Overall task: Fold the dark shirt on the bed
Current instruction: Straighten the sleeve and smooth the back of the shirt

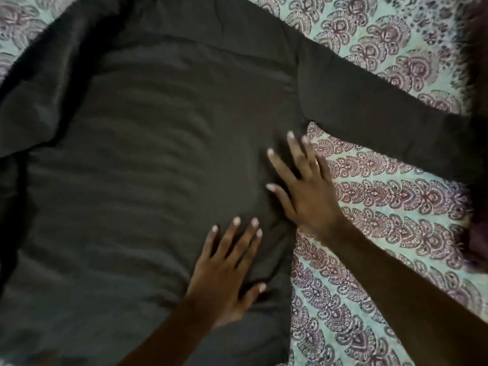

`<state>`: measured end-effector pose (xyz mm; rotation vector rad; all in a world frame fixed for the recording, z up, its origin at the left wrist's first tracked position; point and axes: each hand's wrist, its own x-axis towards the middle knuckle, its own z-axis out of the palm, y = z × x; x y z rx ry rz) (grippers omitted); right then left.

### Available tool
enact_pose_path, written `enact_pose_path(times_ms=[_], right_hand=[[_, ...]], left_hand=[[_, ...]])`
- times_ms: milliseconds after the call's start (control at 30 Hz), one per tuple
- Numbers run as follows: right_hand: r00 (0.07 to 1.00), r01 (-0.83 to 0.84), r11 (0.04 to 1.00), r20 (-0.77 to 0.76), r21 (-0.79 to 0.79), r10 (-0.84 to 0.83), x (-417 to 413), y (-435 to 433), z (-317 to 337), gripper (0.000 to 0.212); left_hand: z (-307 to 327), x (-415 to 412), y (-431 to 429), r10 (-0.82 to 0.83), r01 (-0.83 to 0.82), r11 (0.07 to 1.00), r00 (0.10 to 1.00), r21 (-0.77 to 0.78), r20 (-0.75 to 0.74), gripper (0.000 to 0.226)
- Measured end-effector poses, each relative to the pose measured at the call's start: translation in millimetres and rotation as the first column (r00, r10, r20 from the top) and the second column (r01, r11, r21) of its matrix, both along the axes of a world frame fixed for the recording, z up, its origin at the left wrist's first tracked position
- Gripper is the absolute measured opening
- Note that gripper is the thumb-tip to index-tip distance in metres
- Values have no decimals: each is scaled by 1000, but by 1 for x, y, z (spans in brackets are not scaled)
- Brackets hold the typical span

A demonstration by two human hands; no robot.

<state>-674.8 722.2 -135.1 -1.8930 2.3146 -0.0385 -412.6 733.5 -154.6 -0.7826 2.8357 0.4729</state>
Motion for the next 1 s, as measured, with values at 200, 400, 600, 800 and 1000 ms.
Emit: enact_pose_path(times_ms=[200, 400, 600, 800, 1000], right_hand=[[998, 61, 997, -9, 44, -60, 46, -65, -29, 71], [998, 42, 984, -46, 173, -34, 77, 74, -6, 70], [971, 237, 955, -3, 177, -240, 103, 107, 9, 66], [986, 125, 991, 103, 49, -130, 171, 37, -12, 65], [932, 355, 932, 47, 70, -358, 206, 167, -12, 68]], left_hand=[[8, 34, 0, 89, -89, 996, 990, 6, -105, 77], [2, 48, -73, 266, -265, 963, 964, -54, 13, 86], [2, 84, 0, 114, -112, 993, 992, -42, 61, 95], [2, 120, 82, 50, -50, 999, 998, -17, 48, 94], [11, 164, 91, -3, 14, 996, 992, 87, -124, 74]])
